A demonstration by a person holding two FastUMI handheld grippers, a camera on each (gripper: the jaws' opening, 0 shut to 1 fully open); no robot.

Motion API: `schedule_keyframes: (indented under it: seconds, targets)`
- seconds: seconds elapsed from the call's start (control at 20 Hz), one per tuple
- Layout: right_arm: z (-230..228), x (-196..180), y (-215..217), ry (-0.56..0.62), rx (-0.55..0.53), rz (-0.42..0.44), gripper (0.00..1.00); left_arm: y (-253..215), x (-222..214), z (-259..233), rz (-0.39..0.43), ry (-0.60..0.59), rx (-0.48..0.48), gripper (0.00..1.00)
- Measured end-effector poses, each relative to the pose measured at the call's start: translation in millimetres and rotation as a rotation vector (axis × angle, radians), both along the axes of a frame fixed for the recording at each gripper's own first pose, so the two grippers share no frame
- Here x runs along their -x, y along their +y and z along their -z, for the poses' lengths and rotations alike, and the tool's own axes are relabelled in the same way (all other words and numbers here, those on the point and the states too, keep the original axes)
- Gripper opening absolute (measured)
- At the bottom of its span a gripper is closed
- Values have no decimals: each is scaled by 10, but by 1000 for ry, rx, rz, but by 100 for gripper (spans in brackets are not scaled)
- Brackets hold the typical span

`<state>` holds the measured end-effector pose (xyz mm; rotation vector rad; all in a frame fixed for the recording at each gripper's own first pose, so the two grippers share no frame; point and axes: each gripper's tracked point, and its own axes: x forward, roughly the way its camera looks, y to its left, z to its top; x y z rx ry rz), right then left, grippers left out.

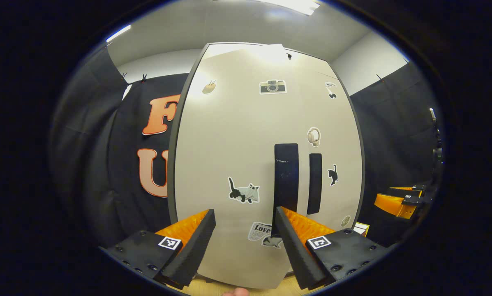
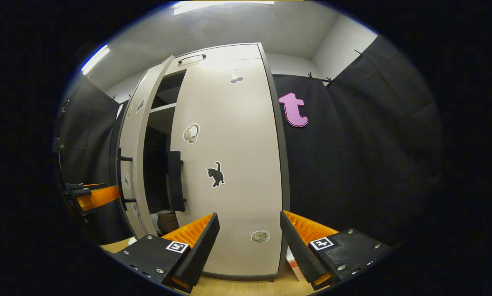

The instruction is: Grab one shoe with the right hand and put it into the shoe cabinet, grab the other shoe with the left hand and put it into the shoe cabinet; then close the right door with the right hand and the left door with the left hand.

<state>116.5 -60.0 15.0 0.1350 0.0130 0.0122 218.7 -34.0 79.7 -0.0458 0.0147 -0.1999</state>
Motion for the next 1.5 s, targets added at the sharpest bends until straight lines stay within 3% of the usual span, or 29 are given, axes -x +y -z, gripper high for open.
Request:
schedule_keyframes:
  seconds: [0.9, 1.1, 1.15, 1.3, 1.35, 1.5]
  targets:
    - [-10, -103, -97, 17, 42, -18, 91, -161, -254, 78, -14, 8, -14, 96]
    - [-18, -84, -12, 22, 29, -34, 92, -147, -242, 100, -18, 21, -3, 93]
    - [-26, -72, 18, 21, 26, -43, 92, -135, -217, 115, -22, 31, -4, 97]
    - [-55, -18, 82, 14, 38, -53, 92, -87, -142, 71, -25, 24, 0, 94]
    - [-57, 0, 100, 15, 40, -56, 92, -64, -113, 37, -26, 18, 2, 99]
    - [-56, 92, 170, 17, 33, -71, 92, 31, -26, -33, -39, 11, -11, 97]
